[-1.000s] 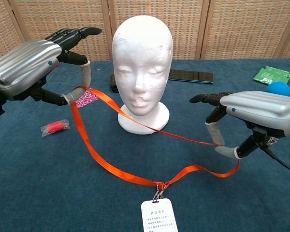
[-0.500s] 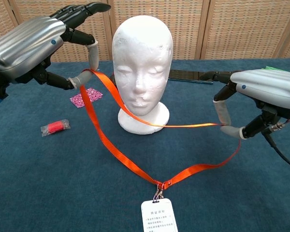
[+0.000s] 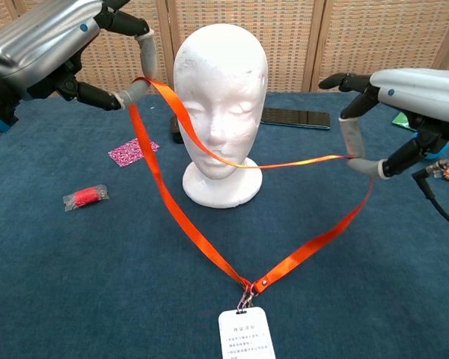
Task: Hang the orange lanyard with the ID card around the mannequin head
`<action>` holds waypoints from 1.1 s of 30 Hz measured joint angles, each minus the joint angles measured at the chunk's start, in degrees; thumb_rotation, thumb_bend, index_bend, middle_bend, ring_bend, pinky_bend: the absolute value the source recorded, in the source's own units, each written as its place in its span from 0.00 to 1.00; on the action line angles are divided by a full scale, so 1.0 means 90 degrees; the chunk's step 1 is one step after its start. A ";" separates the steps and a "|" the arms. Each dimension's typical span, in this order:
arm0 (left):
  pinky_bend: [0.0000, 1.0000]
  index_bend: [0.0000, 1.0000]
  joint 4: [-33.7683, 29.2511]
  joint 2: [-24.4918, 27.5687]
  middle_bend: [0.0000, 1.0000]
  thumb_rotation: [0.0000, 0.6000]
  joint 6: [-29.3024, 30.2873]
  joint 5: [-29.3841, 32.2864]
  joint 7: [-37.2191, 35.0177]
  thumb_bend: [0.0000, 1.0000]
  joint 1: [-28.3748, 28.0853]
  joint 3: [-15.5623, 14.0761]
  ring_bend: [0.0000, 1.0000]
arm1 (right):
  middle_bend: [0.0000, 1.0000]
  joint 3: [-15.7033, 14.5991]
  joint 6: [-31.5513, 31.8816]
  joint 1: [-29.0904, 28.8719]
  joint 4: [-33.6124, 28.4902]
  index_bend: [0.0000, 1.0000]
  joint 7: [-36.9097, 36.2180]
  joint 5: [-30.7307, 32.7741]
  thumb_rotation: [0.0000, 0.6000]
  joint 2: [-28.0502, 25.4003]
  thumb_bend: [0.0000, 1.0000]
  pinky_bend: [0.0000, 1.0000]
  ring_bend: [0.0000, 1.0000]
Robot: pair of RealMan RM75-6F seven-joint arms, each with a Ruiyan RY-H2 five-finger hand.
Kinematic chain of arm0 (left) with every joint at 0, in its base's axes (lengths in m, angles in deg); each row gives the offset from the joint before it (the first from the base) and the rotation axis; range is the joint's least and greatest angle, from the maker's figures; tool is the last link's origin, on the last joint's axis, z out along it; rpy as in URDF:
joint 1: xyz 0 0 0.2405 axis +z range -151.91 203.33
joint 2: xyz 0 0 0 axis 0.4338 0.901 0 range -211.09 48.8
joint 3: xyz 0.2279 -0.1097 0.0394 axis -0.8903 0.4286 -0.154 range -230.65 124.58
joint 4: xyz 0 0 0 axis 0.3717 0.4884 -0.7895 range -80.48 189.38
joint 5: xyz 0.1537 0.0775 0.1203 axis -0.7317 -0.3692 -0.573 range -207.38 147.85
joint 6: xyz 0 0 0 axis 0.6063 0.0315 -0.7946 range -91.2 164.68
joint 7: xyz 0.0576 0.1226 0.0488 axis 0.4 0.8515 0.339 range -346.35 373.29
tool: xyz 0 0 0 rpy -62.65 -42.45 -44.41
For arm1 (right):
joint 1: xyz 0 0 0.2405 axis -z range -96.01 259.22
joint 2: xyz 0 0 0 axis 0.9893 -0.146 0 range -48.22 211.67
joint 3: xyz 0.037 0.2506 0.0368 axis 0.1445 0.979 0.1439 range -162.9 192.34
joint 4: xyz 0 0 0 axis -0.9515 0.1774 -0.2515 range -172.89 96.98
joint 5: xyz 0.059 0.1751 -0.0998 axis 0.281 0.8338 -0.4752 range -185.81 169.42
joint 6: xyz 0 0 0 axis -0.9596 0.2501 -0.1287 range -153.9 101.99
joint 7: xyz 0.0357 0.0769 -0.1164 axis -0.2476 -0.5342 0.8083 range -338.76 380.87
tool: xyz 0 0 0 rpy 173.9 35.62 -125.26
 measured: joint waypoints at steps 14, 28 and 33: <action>0.00 0.82 -0.0818 0.0359 0.00 1.00 -0.0473 0.0919 -0.0442 0.48 -0.0172 0.0629 0.00 | 0.04 0.0957 0.0383 0.0013 -0.0588 0.82 -0.0913 0.0534 1.00 -0.0522 0.62 0.00 0.00; 0.00 0.82 -0.1453 0.0771 0.00 1.00 -0.0997 0.1926 -0.0070 0.48 -0.0333 0.1224 0.00 | 0.05 0.1761 0.0347 -0.0424 -0.0763 0.82 -0.1010 0.1678 1.00 -0.0707 0.62 0.00 0.00; 0.00 0.83 -0.1588 0.0854 0.00 1.00 -0.1225 0.2402 -0.0056 0.48 -0.0386 0.1428 0.00 | 0.05 0.1974 0.0255 -0.0675 -0.0647 0.82 -0.0968 0.2127 1.00 -0.0670 0.62 0.00 0.00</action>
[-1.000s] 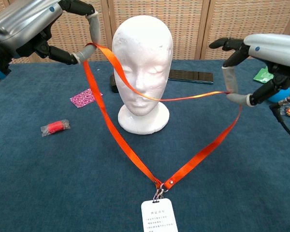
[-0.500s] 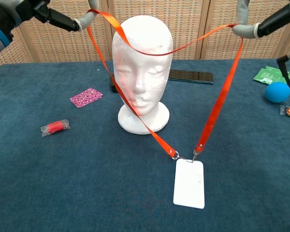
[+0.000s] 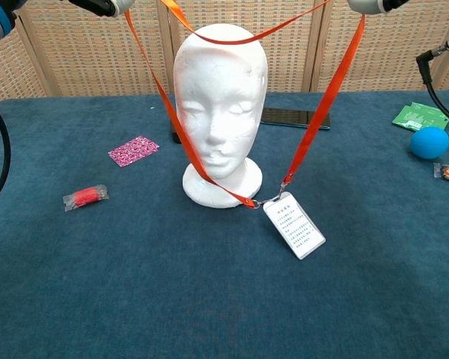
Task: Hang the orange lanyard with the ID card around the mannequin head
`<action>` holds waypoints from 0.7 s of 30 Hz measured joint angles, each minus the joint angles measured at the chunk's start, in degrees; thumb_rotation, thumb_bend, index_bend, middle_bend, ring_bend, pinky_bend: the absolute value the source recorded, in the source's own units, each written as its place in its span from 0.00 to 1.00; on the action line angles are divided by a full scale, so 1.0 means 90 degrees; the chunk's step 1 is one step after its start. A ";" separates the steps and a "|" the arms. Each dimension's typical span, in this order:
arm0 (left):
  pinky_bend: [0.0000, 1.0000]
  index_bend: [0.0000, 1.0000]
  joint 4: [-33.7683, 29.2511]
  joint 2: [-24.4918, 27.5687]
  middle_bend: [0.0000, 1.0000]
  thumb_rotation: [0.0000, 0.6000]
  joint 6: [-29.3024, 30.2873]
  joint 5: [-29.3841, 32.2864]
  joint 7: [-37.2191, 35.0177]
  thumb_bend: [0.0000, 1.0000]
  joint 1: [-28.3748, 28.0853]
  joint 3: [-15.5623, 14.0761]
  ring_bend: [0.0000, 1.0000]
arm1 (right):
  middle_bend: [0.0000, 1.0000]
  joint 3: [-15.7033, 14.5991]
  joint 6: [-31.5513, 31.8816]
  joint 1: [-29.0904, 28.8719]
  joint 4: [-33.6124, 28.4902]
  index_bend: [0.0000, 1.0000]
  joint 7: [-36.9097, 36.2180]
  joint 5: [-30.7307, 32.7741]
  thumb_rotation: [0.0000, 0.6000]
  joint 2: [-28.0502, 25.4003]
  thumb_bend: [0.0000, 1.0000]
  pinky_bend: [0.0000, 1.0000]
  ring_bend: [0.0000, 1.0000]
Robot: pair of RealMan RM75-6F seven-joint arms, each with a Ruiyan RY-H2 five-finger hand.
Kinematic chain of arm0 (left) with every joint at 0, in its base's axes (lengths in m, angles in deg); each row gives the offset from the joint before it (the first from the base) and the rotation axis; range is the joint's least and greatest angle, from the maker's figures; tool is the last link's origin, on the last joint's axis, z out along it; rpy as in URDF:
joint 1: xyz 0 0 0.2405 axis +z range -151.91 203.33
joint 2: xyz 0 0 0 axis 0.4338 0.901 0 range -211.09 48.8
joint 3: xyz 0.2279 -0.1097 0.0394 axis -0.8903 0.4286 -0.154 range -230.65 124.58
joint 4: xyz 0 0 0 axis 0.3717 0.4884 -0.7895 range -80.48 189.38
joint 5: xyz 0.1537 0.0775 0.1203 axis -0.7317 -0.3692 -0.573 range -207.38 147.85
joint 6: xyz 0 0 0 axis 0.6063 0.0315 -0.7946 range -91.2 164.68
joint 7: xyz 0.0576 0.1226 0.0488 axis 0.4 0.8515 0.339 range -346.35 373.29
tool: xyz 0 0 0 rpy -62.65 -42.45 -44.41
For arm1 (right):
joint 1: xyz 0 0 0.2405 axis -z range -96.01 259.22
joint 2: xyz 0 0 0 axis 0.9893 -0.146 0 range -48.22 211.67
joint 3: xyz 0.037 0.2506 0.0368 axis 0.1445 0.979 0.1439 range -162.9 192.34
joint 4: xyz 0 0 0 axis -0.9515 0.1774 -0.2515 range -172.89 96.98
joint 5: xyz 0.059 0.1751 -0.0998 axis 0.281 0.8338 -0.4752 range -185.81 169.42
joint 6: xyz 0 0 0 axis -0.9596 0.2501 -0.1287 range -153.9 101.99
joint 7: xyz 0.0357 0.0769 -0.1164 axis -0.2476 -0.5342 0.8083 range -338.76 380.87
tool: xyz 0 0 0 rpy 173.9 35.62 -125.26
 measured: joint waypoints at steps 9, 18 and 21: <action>0.00 0.83 0.0071 0.0057 0.00 1.00 -0.0449 0.1059 0.0289 0.48 -0.0180 0.0385 0.00 | 0.06 0.0378 -0.0169 -0.0473 0.0326 0.82 0.0077 0.0961 1.00 0.0058 0.62 0.00 0.00; 0.00 0.83 0.0415 -0.0124 0.00 1.00 -0.0706 0.1841 0.0433 0.48 -0.0442 0.0666 0.00 | 0.06 0.0552 -0.0512 -0.1121 0.1080 0.82 0.0273 0.1902 1.00 0.0198 0.62 0.00 0.00; 0.00 0.83 0.0522 -0.0211 0.00 1.00 -0.0764 0.2042 0.0545 0.48 -0.0524 0.0703 0.00 | 0.07 0.0543 -0.0615 -0.1311 0.1338 0.82 0.0369 0.2120 1.00 0.0300 0.62 0.00 0.00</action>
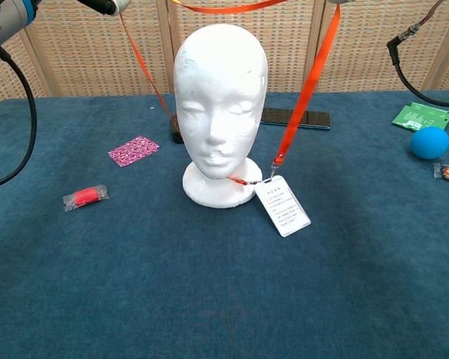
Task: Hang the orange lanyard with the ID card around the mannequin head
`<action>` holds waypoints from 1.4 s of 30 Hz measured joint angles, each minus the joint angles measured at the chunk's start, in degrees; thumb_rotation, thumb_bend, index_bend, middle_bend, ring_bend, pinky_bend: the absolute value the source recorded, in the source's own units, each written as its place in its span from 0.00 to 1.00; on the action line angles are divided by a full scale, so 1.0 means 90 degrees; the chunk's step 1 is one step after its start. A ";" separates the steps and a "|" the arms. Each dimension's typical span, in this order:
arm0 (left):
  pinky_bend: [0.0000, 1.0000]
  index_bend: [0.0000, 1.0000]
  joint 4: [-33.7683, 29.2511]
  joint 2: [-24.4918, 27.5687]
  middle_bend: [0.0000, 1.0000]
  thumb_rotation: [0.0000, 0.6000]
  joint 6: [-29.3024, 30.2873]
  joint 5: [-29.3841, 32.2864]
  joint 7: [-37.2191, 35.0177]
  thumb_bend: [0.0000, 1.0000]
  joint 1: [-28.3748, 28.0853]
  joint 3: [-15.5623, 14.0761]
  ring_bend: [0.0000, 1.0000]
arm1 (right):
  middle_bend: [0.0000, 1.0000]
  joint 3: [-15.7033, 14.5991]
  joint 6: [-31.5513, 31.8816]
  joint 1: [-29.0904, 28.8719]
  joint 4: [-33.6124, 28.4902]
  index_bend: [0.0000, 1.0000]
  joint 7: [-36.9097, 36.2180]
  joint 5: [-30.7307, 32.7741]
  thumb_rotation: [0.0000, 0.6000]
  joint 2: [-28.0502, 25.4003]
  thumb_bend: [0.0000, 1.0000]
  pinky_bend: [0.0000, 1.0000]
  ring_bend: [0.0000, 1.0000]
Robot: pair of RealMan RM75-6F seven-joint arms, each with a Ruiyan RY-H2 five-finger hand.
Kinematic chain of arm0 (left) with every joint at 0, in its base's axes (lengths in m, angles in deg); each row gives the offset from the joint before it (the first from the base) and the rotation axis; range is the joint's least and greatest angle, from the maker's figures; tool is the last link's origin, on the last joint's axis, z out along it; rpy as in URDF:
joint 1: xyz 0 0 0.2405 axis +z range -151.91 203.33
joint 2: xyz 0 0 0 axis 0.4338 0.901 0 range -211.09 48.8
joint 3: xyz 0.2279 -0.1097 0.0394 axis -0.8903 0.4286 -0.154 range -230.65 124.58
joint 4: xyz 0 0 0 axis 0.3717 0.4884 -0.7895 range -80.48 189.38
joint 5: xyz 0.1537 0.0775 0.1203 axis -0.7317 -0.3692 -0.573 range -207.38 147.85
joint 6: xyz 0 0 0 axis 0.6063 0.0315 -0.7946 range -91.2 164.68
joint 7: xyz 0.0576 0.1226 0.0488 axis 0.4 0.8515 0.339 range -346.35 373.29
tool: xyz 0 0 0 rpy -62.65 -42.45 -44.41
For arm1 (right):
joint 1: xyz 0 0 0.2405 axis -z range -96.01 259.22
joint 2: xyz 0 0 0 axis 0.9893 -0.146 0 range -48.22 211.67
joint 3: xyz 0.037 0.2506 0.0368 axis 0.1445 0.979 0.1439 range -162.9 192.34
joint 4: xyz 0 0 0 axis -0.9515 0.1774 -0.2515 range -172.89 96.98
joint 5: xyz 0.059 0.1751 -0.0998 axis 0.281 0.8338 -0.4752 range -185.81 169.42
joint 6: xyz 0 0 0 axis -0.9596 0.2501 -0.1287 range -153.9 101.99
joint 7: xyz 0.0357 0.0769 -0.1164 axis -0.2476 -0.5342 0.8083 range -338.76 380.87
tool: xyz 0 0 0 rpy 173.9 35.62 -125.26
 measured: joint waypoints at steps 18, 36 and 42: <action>0.00 0.80 0.1770 -0.0906 0.00 1.00 -0.0653 0.0654 -0.0194 0.48 -0.0628 0.0071 0.00 | 0.07 -0.0280 -0.0892 -0.0755 0.1933 0.82 0.0006 0.0572 1.00 0.0676 0.62 0.00 0.00; 0.00 0.00 0.2475 -0.1135 0.00 1.00 -0.1337 0.0865 -0.0396 0.26 -0.0972 0.0066 0.00 | 0.05 -0.0499 -0.1225 -0.0943 0.2993 0.15 -0.0315 0.0528 1.00 0.1132 0.00 0.00 0.00; 0.00 0.00 0.2448 -0.1042 0.00 1.00 -0.1351 0.0717 -0.0502 0.02 -0.0932 0.0003 0.00 | 0.05 -0.0547 -0.1112 -0.0924 0.2991 0.20 -0.0244 0.0473 1.00 0.1129 0.00 0.00 0.00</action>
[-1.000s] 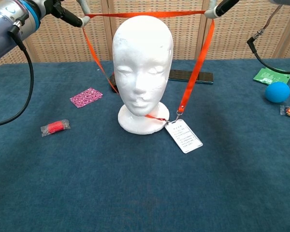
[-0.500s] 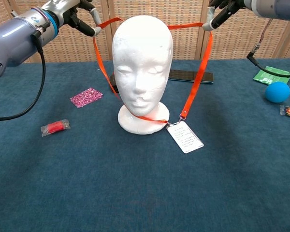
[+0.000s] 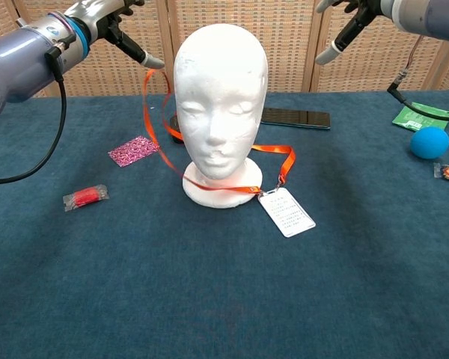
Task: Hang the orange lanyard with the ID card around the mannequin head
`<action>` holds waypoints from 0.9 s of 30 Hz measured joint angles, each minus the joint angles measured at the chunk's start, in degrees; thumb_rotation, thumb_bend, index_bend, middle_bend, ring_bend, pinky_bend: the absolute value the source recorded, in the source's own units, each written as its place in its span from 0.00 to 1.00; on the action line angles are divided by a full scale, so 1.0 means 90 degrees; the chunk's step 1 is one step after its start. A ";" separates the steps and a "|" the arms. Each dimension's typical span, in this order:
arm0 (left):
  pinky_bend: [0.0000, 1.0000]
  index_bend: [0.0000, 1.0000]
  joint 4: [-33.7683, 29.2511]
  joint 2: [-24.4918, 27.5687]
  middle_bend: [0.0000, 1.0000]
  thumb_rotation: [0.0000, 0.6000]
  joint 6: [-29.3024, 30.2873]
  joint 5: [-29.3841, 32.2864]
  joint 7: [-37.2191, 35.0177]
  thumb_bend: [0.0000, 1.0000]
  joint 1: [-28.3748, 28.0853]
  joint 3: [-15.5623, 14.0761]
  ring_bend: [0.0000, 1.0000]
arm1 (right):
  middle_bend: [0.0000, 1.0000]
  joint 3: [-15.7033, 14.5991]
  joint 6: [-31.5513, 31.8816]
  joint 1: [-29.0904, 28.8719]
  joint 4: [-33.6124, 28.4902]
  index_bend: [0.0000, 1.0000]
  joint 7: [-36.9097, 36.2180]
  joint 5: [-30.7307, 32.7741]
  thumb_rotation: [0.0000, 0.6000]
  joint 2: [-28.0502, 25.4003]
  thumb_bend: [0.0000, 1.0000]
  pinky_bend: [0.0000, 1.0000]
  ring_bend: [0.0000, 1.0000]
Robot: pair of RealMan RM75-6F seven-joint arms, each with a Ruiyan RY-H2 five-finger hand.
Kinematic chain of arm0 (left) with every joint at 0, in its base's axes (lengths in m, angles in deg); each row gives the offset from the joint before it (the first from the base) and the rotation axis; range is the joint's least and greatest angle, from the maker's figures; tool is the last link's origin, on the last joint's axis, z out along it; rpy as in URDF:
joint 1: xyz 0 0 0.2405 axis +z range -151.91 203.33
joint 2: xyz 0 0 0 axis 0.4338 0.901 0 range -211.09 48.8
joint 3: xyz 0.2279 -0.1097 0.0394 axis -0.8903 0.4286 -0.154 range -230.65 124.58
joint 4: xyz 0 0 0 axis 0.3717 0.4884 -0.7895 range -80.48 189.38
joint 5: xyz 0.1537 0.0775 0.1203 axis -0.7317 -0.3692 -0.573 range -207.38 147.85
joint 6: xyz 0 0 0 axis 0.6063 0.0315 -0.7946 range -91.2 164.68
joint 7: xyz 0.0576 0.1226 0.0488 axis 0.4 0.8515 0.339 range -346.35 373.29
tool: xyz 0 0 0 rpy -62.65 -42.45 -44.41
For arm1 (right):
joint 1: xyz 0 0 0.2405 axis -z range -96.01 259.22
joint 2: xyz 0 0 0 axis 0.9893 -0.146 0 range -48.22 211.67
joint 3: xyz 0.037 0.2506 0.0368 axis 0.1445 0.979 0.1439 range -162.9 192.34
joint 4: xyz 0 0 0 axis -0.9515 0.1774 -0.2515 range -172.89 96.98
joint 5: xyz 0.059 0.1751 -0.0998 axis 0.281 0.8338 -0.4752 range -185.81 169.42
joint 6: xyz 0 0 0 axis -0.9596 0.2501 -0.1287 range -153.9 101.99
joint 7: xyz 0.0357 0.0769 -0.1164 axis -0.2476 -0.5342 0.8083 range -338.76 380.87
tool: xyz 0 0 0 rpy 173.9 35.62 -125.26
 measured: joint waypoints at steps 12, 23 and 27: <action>0.00 0.00 -0.0441 0.0584 0.00 1.00 0.0006 -0.0296 -0.0246 0.00 0.0363 -0.0212 0.00 | 0.05 -0.0044 0.0503 0.0224 -0.0470 0.20 0.0170 -0.0126 1.00 -0.0279 0.02 0.00 0.00; 0.00 0.00 -0.2107 0.1915 0.00 1.00 0.1224 -0.1124 -0.0145 0.00 0.1646 -0.0880 0.00 | 0.32 -0.0405 0.1338 0.1529 -0.2120 0.20 -0.0144 -0.0719 1.00 -0.1467 0.17 0.03 0.18; 0.00 0.00 -0.2903 0.2550 0.00 1.00 0.1652 -0.1294 0.0186 0.00 0.2264 -0.1245 0.00 | 0.55 -0.0681 0.1543 0.1895 -0.2444 0.16 -0.0260 -0.1094 1.00 -0.1659 0.28 0.38 0.47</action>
